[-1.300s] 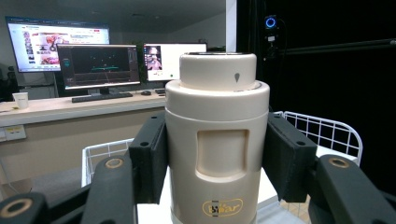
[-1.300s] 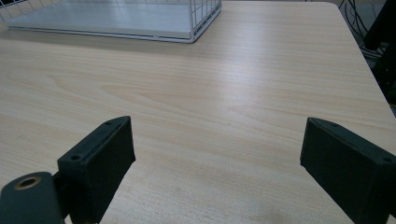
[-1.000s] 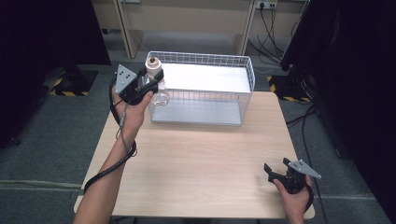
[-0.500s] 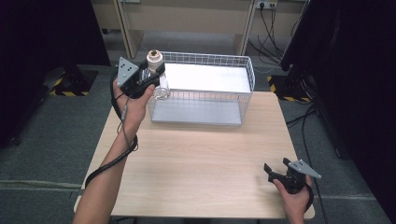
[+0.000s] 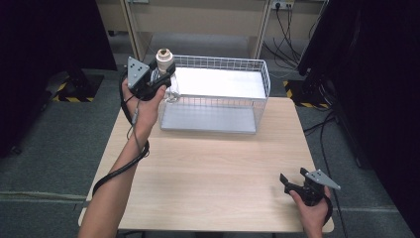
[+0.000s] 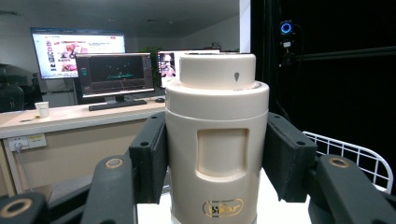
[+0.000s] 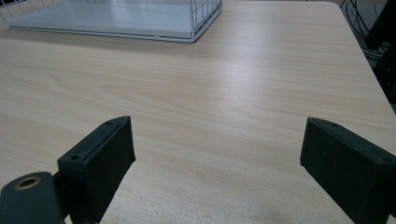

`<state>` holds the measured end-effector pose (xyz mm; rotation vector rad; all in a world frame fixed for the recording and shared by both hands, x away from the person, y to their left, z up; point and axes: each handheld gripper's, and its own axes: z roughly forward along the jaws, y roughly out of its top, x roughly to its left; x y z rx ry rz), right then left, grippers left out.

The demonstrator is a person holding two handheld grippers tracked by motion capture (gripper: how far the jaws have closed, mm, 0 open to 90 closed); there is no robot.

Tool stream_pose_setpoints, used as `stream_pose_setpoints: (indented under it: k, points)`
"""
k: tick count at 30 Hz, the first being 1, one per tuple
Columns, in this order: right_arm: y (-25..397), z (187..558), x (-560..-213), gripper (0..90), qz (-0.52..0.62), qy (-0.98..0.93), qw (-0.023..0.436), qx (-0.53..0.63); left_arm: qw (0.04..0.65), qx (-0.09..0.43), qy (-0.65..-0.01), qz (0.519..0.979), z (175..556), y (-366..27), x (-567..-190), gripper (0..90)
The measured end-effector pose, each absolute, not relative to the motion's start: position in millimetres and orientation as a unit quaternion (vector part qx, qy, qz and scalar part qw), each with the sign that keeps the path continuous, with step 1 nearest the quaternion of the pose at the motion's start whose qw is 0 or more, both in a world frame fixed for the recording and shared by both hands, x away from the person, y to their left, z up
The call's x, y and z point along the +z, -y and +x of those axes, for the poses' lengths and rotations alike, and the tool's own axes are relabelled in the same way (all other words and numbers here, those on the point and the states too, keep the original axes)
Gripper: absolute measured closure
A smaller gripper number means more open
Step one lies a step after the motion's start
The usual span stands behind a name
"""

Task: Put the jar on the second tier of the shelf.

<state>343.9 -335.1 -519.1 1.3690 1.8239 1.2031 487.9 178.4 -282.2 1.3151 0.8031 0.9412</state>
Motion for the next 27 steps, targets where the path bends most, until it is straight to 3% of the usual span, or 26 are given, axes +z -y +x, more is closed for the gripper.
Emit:
stream_pose_setpoints:
  k: [27]
  points:
    - [335.4,344.0,-519.1,10.2,0.51,-0.679,0.277,0.449,0.616,0.426,-0.357,0.557,502.7,-172.4,-271.7,45.8]
